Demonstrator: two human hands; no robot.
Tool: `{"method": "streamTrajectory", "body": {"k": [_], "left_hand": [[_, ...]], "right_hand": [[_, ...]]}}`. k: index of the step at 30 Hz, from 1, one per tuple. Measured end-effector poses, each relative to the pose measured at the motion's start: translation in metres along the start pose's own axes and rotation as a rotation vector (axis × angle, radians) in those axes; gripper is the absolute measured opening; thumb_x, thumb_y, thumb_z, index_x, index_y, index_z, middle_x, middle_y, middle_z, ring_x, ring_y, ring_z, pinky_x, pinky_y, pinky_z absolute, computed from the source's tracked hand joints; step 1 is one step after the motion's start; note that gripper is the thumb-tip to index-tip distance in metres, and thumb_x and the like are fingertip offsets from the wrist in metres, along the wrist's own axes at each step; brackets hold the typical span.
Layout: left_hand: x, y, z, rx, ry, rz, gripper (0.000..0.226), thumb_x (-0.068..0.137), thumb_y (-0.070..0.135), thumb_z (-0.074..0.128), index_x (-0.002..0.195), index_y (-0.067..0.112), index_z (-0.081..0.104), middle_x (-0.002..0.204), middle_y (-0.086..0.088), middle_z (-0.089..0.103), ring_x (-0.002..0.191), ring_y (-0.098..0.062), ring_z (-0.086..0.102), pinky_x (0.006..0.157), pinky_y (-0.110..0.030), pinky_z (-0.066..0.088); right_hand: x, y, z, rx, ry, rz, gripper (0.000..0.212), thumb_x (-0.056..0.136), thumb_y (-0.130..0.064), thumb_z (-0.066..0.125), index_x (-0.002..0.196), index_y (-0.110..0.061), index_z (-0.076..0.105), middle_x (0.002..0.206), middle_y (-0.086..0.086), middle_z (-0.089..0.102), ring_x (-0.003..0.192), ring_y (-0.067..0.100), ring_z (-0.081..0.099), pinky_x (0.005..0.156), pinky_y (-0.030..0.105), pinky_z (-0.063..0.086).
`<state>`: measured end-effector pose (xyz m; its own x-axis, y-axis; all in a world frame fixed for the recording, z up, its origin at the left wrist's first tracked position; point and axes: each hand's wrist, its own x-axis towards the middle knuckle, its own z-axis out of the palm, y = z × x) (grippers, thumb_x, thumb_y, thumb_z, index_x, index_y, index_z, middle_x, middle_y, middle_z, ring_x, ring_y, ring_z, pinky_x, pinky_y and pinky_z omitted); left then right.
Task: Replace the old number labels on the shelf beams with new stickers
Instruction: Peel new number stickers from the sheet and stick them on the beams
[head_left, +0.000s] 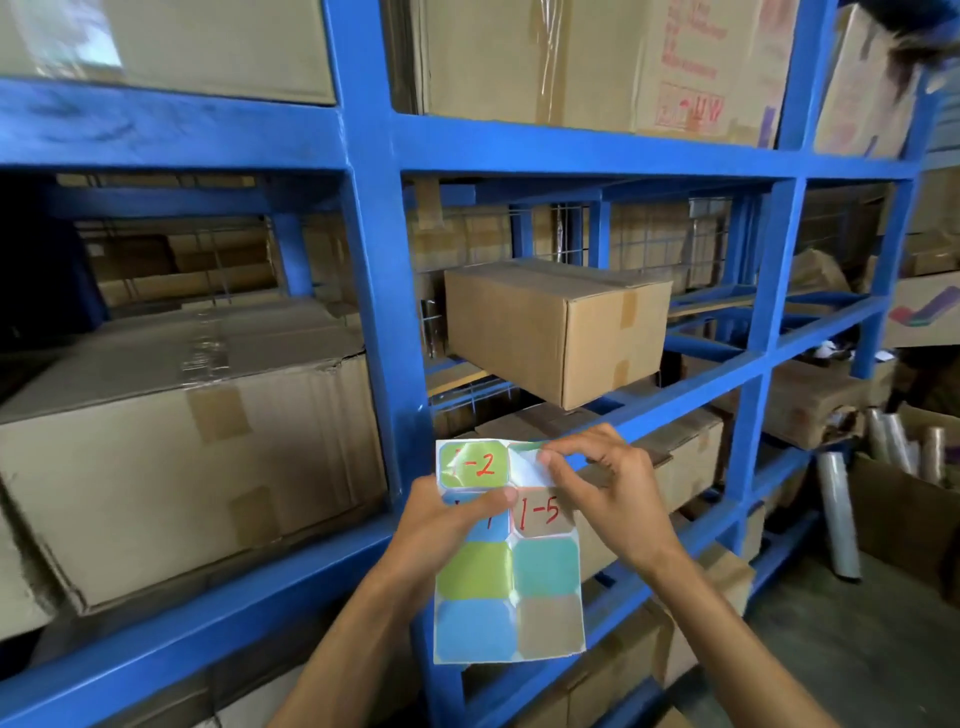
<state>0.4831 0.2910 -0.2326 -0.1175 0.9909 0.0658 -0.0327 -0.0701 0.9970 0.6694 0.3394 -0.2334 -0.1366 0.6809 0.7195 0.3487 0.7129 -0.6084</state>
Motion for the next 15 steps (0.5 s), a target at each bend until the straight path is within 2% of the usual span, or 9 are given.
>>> {"method": "streamTrajectory", "body": {"k": [3,6,9,12,15], "left_hand": [[-0.003,0.005,-0.002,-0.015,0.041,0.007,0.019,0.075,0.015,0.083,0.094,0.014,0.078,0.091,-0.012,0.08,0.08,-0.03,0.077,0.061,-0.037,0.06],[-0.006,0.011,-0.004,-0.019,0.067,0.018,0.024,0.078,0.015,0.081,0.101,0.011,0.075,0.094,-0.012,0.08,0.084,-0.031,0.077,0.067,-0.04,0.062],[-0.006,0.019,-0.005,-0.044,0.083,0.043,0.024,0.079,0.012,0.08,0.102,0.009,0.075,0.095,-0.012,0.08,0.083,-0.03,0.077,0.062,-0.037,0.062],[-0.002,0.034,-0.008,-0.037,0.102,0.084,0.018,0.079,0.008,0.079,0.097,0.009,0.077,0.092,-0.013,0.08,0.081,-0.028,0.078,0.058,-0.032,0.06],[0.004,0.051,-0.012,-0.012,0.099,0.117,0.017,0.078,0.009,0.08,0.095,0.009,0.078,0.093,-0.014,0.08,0.083,-0.03,0.078,0.06,-0.036,0.061]], "right_hand": [[0.006,0.0,0.006,0.221,0.033,0.135,0.013,0.092,-0.018,0.067,0.081,-0.022,0.074,0.077,-0.007,0.072,0.077,0.017,0.063,0.071,0.033,0.052],[0.013,-0.004,0.009,0.49,0.076,0.218,0.013,0.094,-0.012,0.064,0.086,-0.011,0.074,0.068,0.0,0.071,0.062,0.011,0.062,0.057,0.02,0.05],[0.022,-0.006,0.012,0.718,0.104,0.345,0.016,0.095,-0.011,0.062,0.084,-0.009,0.073,0.06,0.009,0.064,0.056,0.016,0.058,0.052,0.023,0.05],[0.037,-0.009,0.015,0.882,0.128,0.46,0.017,0.097,-0.012,0.058,0.087,-0.005,0.07,0.059,0.01,0.062,0.051,0.015,0.057,0.05,0.022,0.051],[0.054,-0.015,0.016,0.99,0.128,0.522,0.017,0.097,-0.013,0.058,0.089,-0.004,0.07,0.06,0.006,0.064,0.049,0.013,0.058,0.047,0.021,0.051]]}}
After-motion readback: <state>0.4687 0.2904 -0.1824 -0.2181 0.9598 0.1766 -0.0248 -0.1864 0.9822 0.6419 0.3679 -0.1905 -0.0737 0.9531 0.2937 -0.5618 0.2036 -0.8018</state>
